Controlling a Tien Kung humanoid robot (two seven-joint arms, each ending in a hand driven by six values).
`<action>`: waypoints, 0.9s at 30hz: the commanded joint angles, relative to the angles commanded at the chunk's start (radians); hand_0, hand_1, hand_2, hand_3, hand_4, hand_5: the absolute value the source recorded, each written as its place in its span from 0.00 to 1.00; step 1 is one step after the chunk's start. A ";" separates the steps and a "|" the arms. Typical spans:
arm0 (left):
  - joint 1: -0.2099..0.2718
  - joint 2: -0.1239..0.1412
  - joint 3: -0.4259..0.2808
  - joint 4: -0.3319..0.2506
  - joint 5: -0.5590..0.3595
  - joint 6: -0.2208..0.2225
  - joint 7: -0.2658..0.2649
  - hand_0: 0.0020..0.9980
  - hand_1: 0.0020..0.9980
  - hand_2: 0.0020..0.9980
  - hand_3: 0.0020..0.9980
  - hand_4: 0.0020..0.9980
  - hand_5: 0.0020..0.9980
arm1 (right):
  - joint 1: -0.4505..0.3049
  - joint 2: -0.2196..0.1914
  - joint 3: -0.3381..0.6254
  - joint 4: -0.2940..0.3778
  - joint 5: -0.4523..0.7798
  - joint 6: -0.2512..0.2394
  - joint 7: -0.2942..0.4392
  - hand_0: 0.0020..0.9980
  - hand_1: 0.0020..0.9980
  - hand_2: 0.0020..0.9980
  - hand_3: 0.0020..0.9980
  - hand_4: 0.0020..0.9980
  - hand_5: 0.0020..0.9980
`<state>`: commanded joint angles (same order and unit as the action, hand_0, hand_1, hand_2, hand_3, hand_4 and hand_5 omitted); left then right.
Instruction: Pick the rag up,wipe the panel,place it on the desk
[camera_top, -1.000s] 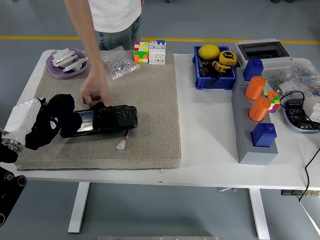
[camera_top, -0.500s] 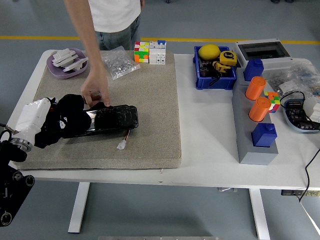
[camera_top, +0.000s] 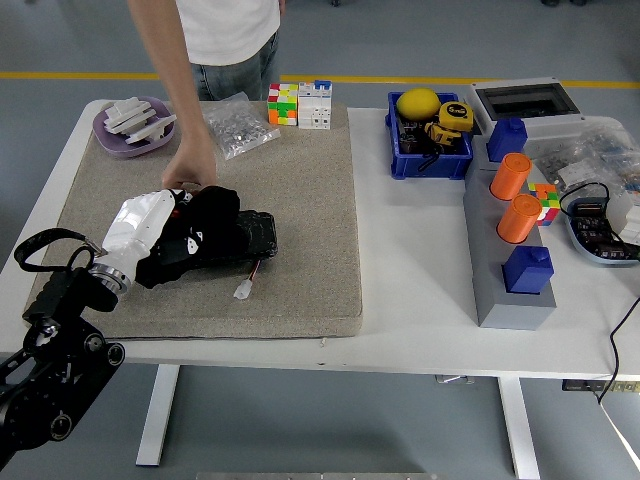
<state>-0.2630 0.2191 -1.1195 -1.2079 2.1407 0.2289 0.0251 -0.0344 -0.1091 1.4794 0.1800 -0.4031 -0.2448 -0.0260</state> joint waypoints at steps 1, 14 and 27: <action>-0.007 -0.002 0.013 0.001 0.001 -0.002 0.002 0.23 0.29 0.53 0.48 0.26 0.00 | 0.000 0.000 -0.001 0.000 0.001 0.000 0.000 0.79 0.70 0.69 0.62 0.98 0.47; -0.086 -0.022 0.145 0.023 -0.022 0.001 0.008 0.23 0.29 0.53 0.49 0.26 0.00 | 0.003 -0.007 -0.006 0.000 -0.005 0.004 -0.004 0.79 0.70 0.69 0.62 0.98 0.47; -0.096 -0.035 0.193 0.019 -0.034 0.004 0.011 0.23 0.29 0.53 0.49 0.27 0.00 | 0.000 -0.008 -0.015 0.000 -0.008 0.001 -0.010 0.79 0.70 0.69 0.62 0.98 0.47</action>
<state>-0.3587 0.1836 -0.9264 -1.1889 2.1064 0.2334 0.0364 -0.0343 -0.1174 1.4645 0.1800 -0.4113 -0.2436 -0.0362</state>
